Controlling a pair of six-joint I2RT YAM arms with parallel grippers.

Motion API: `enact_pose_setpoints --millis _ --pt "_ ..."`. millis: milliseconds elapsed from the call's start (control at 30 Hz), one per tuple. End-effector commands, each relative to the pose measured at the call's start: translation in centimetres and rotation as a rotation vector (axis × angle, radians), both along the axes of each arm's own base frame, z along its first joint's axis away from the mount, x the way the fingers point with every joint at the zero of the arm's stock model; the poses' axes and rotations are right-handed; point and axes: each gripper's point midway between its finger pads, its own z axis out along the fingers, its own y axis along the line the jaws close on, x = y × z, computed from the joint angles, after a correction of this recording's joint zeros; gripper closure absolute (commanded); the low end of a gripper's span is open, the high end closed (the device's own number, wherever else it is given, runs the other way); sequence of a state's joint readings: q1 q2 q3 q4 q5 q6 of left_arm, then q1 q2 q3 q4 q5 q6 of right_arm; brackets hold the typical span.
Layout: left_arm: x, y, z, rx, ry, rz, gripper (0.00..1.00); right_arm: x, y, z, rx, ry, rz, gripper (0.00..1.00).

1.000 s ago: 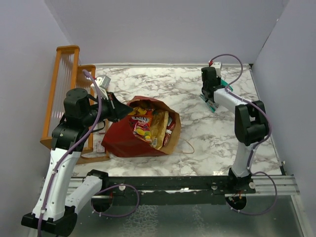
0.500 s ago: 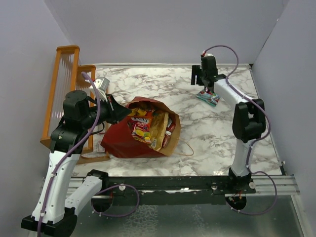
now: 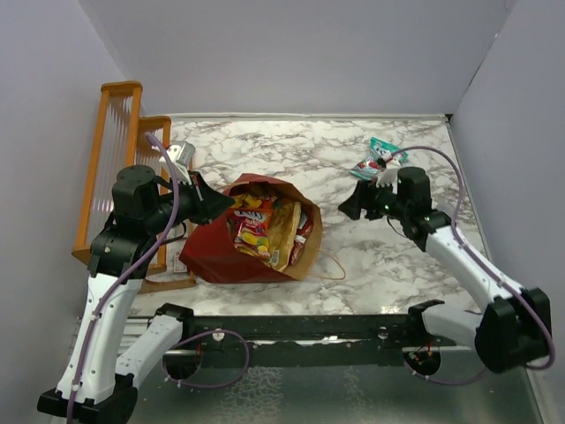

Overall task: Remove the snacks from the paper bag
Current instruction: Take out the snack from the paper bag.

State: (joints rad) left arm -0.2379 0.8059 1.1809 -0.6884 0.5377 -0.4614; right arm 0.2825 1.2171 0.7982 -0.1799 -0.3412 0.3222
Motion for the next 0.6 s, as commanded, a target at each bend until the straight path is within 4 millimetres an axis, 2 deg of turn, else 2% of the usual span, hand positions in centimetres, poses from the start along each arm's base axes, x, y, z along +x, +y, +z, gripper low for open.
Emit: enact_pose_setpoints --millis 0,167,267,400,500,567 --pt "-0.4 0.2 0.3 -0.004 -0.023 0.01 1.0 -5.6 2.9 4.0 0.181 -0.099 0.235 0.29" --pt "-0.4 0.4 0.3 -0.001 -0.019 0.023 1.0 -9.1 4.3 6.8 0.213 -0.187 0.336 0.24" --pt "-0.5 0.4 0.4 -0.007 -0.028 0.027 1.0 -10.8 6.2 8.0 0.262 -0.174 0.405 0.24" --pt "-0.4 0.5 0.3 -0.01 -0.03 0.034 1.0 -12.8 10.5 9.0 0.271 -0.157 0.492 0.24" --pt "-0.4 0.4 -0.4 -0.007 -0.012 0.027 1.0 -13.6 13.8 8.8 0.218 -0.216 0.527 0.27" --pt "-0.6 0.3 -0.8 -0.004 -0.004 0.02 1.0 -13.5 15.4 8.4 0.165 -0.274 0.548 0.3"
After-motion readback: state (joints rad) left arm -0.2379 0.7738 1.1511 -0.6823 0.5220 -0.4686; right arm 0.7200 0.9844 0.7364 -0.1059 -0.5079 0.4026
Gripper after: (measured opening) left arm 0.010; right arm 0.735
